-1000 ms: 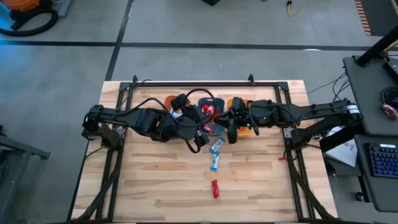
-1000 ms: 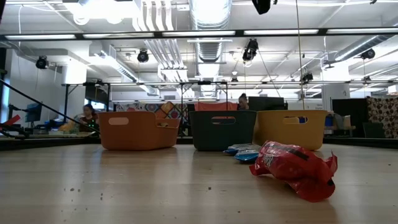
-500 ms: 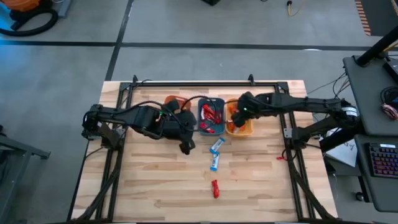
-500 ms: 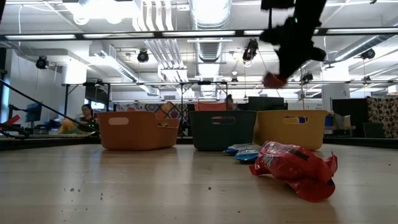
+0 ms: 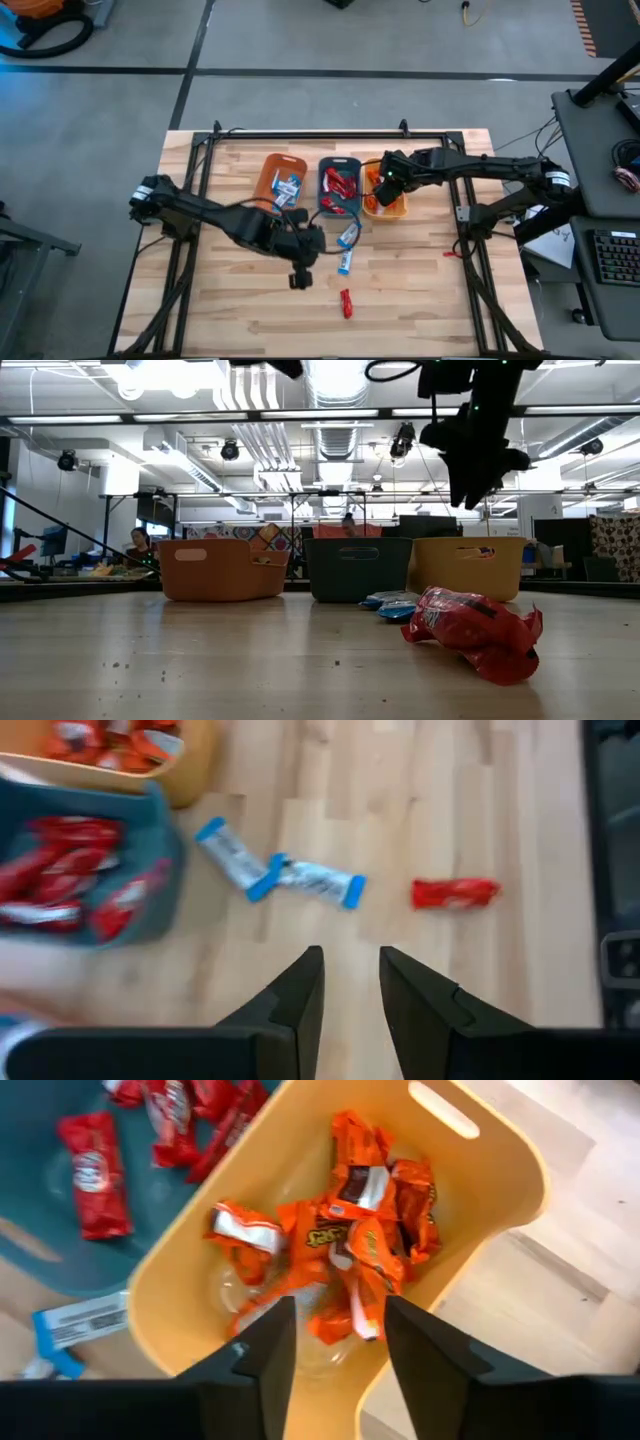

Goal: Sort candy
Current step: Put the white chocolate bar into the orange bin

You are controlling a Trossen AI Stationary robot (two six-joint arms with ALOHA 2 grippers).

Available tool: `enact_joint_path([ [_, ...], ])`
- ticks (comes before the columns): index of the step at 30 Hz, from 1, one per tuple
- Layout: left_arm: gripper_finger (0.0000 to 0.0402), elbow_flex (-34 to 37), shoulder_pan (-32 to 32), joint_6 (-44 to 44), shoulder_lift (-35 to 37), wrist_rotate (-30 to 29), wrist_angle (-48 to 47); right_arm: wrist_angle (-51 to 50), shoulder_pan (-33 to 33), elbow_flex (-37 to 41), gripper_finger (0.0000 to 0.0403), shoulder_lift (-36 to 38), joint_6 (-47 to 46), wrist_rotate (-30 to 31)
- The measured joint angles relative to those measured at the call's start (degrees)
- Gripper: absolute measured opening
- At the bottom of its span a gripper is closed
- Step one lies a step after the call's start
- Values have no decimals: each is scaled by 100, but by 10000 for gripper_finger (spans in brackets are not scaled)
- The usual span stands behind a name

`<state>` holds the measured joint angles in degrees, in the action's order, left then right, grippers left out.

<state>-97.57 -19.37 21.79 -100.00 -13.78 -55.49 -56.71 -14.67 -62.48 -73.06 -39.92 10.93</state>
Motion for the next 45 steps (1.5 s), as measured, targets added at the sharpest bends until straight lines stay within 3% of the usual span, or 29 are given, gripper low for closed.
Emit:
enact_joint_path([
  [7,78,1549,-49,863,17,608,2199,1,49,-222,186,217,-55,-240],
  [11,78,2035,-44,1240,17,679,2992,4,80,-380,196,291,-50,-238],
  [17,84,2384,-29,1606,-7,-260,3027,22,98,-487,196,297,7,-236],
  [25,164,2834,-235,1291,-416,-1572,4654,17,102,-485,197,282,100,-236],
  [33,217,2173,-324,1634,-1589,-2278,4777,0,117,-481,196,282,249,-233],
  [37,217,1593,-339,1825,-2240,-2276,4589,-4,127,-476,197,282,260,-234],
  [41,206,1067,-333,2564,-2714,-2332,3501,-4,144,-476,196,282,265,-239],
  [45,192,777,-333,2868,-2971,-2403,3197,-4,144,-476,197,282,265,-240],
])
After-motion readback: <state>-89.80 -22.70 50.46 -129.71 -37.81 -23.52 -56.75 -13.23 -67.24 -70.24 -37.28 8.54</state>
